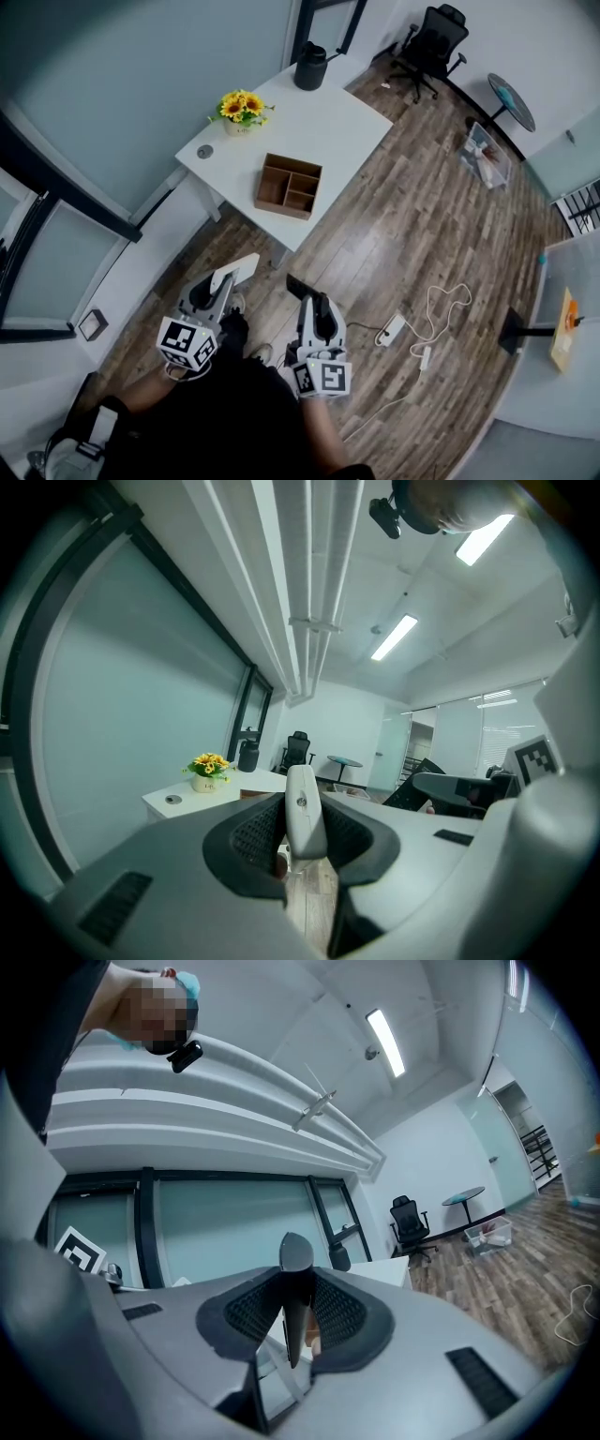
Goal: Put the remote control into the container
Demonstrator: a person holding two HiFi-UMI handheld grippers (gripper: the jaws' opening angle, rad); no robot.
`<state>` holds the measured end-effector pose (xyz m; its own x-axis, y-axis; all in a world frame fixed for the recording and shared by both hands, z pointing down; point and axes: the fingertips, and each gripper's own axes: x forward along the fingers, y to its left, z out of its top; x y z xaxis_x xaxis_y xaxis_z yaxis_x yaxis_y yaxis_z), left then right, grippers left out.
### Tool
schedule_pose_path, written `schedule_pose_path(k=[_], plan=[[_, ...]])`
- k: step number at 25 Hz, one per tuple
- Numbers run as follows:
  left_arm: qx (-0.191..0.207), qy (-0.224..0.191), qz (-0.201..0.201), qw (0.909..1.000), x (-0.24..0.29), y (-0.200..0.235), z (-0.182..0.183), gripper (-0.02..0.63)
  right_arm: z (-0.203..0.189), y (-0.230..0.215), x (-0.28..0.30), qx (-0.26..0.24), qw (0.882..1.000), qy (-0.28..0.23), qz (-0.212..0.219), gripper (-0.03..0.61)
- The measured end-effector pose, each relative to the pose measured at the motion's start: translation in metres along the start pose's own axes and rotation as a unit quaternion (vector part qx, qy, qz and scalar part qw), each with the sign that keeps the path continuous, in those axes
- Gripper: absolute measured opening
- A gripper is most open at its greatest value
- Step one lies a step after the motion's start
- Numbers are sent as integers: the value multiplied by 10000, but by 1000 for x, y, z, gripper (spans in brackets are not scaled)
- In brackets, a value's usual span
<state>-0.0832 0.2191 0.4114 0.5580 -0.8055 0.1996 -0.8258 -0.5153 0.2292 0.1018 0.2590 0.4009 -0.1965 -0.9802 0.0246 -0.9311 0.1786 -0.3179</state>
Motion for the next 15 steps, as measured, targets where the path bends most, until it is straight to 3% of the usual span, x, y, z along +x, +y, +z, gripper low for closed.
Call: schedule_pose_path(k=[15], plan=[[-137,83,-244,9996,70,64,29,97,1,2,96,-19,9995,104,-301,97]])
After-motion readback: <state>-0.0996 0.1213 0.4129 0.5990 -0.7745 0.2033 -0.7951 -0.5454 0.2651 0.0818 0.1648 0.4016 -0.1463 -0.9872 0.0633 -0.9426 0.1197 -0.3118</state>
